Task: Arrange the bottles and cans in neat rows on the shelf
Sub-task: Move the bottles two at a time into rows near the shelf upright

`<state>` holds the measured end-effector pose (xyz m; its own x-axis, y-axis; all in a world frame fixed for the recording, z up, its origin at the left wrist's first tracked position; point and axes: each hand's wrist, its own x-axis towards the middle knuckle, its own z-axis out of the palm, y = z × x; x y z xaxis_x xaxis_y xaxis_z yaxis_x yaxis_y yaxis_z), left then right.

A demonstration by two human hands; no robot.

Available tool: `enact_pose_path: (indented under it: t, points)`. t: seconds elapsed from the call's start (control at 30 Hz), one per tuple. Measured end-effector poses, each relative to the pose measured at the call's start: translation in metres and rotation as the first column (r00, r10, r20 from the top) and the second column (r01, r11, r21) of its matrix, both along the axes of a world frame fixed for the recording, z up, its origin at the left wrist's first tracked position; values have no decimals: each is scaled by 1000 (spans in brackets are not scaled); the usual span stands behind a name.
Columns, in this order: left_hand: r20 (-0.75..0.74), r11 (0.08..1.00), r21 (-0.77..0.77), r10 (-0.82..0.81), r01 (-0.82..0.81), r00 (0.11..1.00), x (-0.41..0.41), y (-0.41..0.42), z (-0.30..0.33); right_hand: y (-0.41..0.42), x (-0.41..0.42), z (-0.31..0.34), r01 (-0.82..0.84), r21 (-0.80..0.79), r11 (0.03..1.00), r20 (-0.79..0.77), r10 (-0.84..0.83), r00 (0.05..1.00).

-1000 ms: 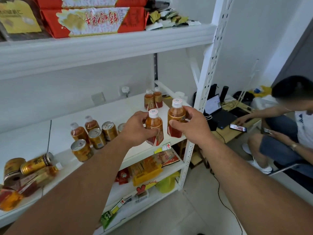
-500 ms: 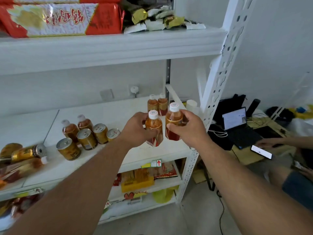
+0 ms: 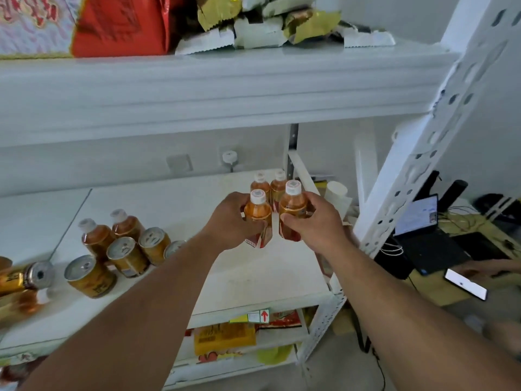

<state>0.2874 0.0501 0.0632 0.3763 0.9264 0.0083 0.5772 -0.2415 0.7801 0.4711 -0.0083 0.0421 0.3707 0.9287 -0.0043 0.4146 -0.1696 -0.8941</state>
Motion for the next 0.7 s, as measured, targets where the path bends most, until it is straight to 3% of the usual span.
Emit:
enact_pose_path:
  t: [0.27,0.53,0.7]
  points:
    - [-24,999,10,-46,46,999,18,52,-31,53,4,-24,47,-39,998,37,-45,998]
    - [-124,998,-2,57,-58,991,30,82,-63,90,-2,-68,126,-24,992,-43,-126,991]
    - [-40,998,-19,62,-63,997,33,84,-75,95,-5,-83,117,-10,993,-70,-117,991]
